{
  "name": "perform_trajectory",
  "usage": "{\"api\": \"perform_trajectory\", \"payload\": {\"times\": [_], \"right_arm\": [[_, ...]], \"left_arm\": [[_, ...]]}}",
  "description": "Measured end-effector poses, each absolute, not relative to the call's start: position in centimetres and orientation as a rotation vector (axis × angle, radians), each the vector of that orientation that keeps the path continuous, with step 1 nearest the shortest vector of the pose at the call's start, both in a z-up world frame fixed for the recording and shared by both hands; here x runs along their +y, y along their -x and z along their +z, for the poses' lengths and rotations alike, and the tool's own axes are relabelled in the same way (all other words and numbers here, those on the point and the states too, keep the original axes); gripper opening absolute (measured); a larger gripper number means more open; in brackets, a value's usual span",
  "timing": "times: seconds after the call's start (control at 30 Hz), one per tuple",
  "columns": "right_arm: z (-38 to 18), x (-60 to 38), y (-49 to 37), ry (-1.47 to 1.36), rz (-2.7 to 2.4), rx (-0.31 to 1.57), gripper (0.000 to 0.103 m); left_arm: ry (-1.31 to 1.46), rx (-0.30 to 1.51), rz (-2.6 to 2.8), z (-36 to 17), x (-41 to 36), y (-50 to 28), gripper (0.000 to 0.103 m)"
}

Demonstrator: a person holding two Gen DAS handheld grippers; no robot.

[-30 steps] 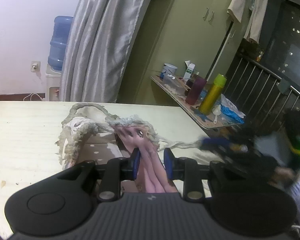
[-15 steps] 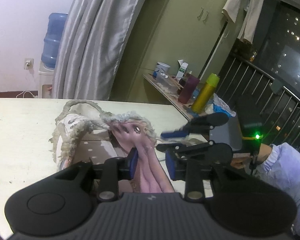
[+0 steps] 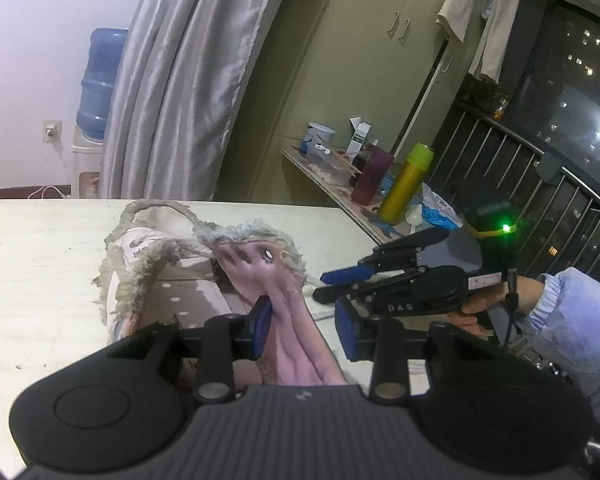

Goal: Lace up shoes with both hands

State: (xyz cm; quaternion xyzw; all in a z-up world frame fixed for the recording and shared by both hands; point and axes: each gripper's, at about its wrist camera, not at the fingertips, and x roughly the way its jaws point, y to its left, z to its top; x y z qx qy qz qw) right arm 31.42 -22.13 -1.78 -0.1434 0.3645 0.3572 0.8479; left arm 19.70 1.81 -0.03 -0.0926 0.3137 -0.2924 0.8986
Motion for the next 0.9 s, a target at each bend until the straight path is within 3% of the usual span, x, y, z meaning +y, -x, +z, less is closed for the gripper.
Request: {"api": "perform_trajectory", "payload": {"times": [0.03, 0.13, 0.4, 0.6, 0.7, 0.9], "right_arm": [[-1.8, -22.0, -31.2, 0.311, 0.738, 0.762, 0.013], [-2.0, -22.0, -30.0, 0.329, 0.693, 0.728, 0.008], [-2.9, -24.5, -27.6, 0.207, 0.597, 0.653, 0.005], [-3.2, -25.3, -26.4, 0.193, 0.574, 0.621, 0.01], [-3.1, -25.2, -26.1, 0.222, 0.587, 0.618, 0.031], [-3.0, -24.9, -25.4, 0.279, 0.612, 0.61, 0.032]], "left_arm": [[0.195, 0.648, -0.605, -0.1, 1.8, -19.7, 0.037], [0.203, 0.646, -0.606, -0.1, 1.9, -19.7, 0.037], [0.206, 0.648, -0.606, -0.1, 1.9, -19.7, 0.037], [0.202, 0.65, -0.605, 0.0, 1.6, -19.7, 0.041], [0.2, 0.65, -0.605, 0.0, 1.4, -19.6, 0.043], [0.207, 0.651, -0.607, 0.0, 1.6, -19.5, 0.043]]}}
